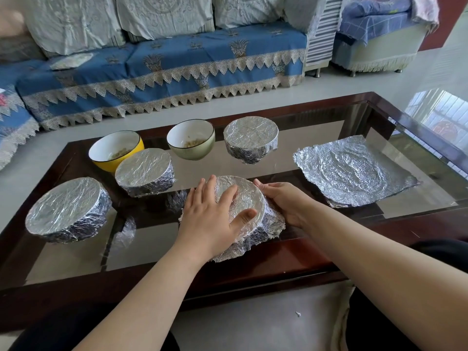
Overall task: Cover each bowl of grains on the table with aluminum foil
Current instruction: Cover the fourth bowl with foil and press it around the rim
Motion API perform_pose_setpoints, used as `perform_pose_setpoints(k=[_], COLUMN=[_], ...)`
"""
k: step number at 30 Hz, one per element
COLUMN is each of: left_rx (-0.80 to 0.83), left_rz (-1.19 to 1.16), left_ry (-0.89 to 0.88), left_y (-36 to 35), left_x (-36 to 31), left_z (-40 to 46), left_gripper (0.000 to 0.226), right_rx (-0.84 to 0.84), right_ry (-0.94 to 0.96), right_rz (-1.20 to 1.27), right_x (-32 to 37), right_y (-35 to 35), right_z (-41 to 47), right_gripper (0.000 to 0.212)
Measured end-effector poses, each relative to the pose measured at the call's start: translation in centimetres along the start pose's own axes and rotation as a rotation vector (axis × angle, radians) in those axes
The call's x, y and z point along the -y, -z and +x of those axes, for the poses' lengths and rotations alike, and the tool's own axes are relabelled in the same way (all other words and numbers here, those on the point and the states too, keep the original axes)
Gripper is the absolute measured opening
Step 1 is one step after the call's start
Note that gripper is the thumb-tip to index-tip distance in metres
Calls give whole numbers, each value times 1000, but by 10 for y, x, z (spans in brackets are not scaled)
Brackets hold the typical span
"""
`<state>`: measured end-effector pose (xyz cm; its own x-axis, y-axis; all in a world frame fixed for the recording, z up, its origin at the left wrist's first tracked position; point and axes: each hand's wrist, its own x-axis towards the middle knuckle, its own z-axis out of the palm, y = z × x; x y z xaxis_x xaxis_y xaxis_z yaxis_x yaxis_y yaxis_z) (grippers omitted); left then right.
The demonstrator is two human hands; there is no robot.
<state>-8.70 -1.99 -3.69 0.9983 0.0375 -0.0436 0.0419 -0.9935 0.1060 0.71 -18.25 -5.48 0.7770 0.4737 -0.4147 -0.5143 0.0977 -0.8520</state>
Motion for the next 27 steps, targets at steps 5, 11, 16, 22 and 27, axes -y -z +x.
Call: perform_pose_setpoints(k=[5,11,16,22,27], left_rx=[-9,-20,-43,-36,-27], left_rz=[6,-15,-31,-5,-5], left_ry=[0,-7,-43,-57,-48], left_y=[0,0,-1,-1,0], left_x=[-1,0,2,1,1], left_z=[0,-1,-1,1,1], left_gripper=[114,105,96,97,97], right_rx=[-43,-48,-18,-37,-173], right_ry=[36,10,39,72,301], right_rz=[-94,-125,-45,-144,-398], right_x=[2,2,0,-6,-9], right_y=[-2,-4,-5,-3,-3], right_z=[-2,2,4,11,19], right_gripper=[30,23,14,21,19])
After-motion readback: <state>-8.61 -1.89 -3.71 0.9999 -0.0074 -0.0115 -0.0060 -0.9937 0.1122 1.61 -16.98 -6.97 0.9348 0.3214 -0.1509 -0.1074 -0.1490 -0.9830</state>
